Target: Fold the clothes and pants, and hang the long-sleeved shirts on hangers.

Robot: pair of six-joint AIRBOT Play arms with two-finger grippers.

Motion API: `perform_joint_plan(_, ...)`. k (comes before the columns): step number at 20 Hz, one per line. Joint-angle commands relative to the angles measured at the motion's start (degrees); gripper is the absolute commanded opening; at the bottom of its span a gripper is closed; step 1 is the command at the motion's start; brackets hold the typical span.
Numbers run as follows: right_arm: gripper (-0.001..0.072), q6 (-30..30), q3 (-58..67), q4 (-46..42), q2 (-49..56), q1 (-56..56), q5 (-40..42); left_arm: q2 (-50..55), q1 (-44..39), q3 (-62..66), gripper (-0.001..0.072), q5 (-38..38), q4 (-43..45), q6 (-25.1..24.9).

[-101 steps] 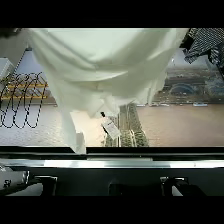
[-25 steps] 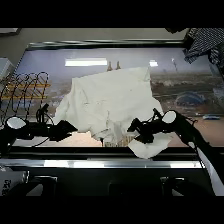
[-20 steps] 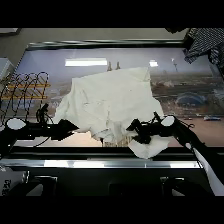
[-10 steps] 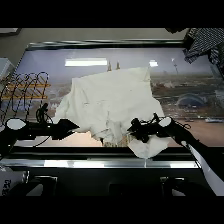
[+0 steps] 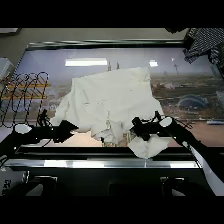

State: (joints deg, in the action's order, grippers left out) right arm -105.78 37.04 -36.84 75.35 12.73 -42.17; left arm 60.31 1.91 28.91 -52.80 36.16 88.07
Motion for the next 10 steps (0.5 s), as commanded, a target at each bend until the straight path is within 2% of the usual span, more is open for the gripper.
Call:
perform_joint_plan(1, 0.0037, 0.15, 0.02, -0.17, -0.46, -0.04, -1.11, 2.34, -1.03, -2.14, 0.0558, 4.17, -0.28, 0.44)
perform_joint_plan(10, 0.0037, 0.22, 0.02, -0.44, -0.48, -0.02, -2.93, 6.75, -4.5, -1.36, 0.0556, 13.25, -4.81, 0.44)
